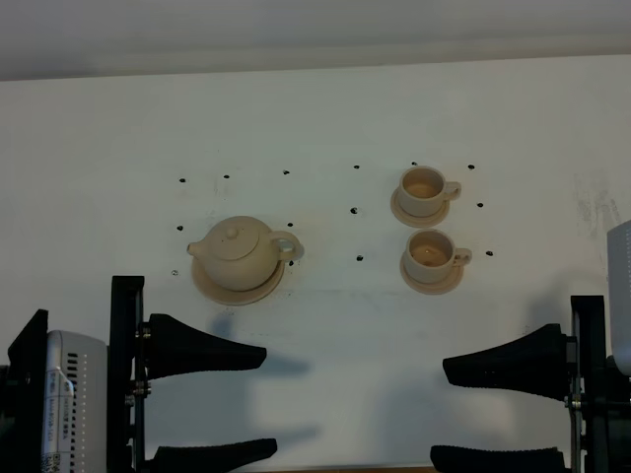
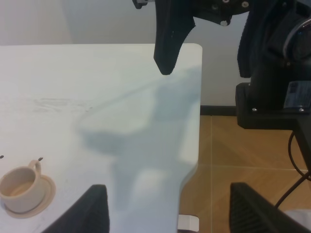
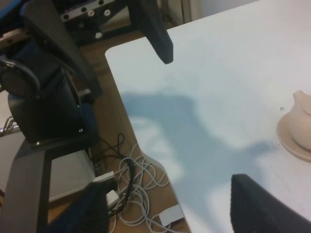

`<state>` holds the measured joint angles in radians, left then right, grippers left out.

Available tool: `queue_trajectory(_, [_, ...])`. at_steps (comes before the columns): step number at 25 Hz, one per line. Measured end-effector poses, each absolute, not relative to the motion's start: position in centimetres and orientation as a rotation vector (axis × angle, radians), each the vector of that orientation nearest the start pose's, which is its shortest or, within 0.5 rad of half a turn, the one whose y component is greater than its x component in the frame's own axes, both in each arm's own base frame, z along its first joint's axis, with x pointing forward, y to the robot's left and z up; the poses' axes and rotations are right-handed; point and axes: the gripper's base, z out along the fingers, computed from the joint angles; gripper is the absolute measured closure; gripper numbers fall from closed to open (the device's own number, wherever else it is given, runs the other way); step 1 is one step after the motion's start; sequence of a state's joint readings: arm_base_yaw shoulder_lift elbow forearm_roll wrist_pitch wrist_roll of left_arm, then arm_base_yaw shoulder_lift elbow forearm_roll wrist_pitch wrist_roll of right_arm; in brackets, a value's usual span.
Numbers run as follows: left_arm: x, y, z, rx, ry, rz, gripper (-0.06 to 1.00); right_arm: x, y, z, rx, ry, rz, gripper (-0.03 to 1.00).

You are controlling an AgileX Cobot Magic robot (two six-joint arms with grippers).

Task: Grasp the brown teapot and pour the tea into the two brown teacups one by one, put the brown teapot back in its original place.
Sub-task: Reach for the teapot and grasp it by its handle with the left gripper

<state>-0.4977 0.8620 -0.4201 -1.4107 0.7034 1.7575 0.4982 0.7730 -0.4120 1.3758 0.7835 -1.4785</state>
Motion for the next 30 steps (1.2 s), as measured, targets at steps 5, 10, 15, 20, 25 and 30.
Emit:
queue_trajectory(5, [10.4, -12.3, 26.3, 1.236, 1.6, -0.771, 0.43, 8.5, 11.8, 27.2, -1.115, 1.695, 0.974, 0.42])
queue_trajectory(10, [10.5, -12.3, 26.3, 1.233, 1.602, -0.77, 0.43, 8.5, 11.8, 27.2, -1.114, 1.695, 0.973, 0.42])
queue_trajectory(15, [10.6, -12.2, 26.3, 1.203, 1.636, -0.773, 0.43, 8.5, 11.8, 27.2, -1.091, 1.715, 0.987, 0.42])
queue_trajectory(20, [10.6, -11.3, 26.7, 1.148, 1.658, -0.66, 0.43, 9.2, 11.5, 27.0, -0.998, 1.79, 0.936, 0.42])
queue_trajectory(25, [10.5, -9.6, 27.3, 1.015, 1.717, -0.497, 0.43, 9.6, 10.6, 26.8, -0.913, 1.865, 0.825, 0.42])
queue_trajectory(30, [10.7, -8.3, 26.8, 0.927, 1.834, -0.378, 0.45, 9.4, 9.9, 26.8, -0.866, 1.894, 0.759, 0.44])
